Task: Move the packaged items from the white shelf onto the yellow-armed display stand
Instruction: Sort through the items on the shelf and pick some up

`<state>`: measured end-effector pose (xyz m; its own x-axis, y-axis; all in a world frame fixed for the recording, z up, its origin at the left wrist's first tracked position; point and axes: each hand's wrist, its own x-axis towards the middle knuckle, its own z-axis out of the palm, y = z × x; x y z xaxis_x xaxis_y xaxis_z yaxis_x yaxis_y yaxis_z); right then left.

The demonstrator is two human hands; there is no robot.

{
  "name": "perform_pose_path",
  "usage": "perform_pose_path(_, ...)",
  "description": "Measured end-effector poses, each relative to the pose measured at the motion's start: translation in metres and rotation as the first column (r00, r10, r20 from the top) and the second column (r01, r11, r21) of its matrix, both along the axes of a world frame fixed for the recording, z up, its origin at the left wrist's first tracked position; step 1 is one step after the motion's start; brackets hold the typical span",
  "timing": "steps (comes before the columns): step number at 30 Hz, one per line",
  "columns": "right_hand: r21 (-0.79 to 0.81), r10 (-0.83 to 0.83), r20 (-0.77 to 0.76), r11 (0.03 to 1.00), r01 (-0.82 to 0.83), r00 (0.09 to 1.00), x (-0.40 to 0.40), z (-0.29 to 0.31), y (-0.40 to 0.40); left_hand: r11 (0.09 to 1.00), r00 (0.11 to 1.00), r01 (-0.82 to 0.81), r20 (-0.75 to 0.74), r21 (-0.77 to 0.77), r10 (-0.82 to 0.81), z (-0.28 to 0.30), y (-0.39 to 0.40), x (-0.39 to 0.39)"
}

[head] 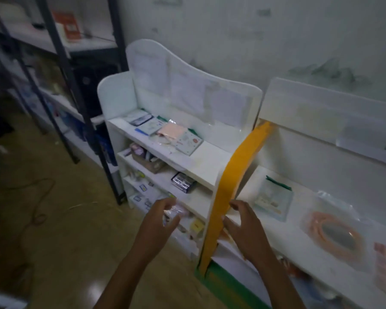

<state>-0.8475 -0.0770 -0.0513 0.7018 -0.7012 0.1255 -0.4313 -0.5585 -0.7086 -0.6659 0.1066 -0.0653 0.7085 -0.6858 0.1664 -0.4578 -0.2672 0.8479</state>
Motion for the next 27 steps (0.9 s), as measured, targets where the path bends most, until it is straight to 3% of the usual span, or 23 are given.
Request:
perform_pose_path(6,-0.019,0.132,-0.021,0.991,-0.133,0.991,0.072,0.003,0.036,0.987,0.987,-0.159,0.033,0.020,0.159,0.008,0.055,0.053)
perform_pose_path(13,-0.025,0.247,-0.078,0.968,-0.249,0.966,0.153,0.003,0.032,0.960,0.967,-0.255,0.041,0.115,0.252,-0.001,0.066,0.116)
perform_pose_path(20,0.023,0.359,-0.102,0.933,-0.359,0.928,0.240,-0.004,-0.012,0.949,0.970,-0.242,0.081,0.201,0.230,0.002,0.037,0.195)
perform_pose_path(27,0.010,0.368,-0.106,0.929,-0.369,0.924,0.317,-0.003,-0.053,0.942,0.971,-0.232,0.115,0.241,0.210,0.001,-0.003,0.268)
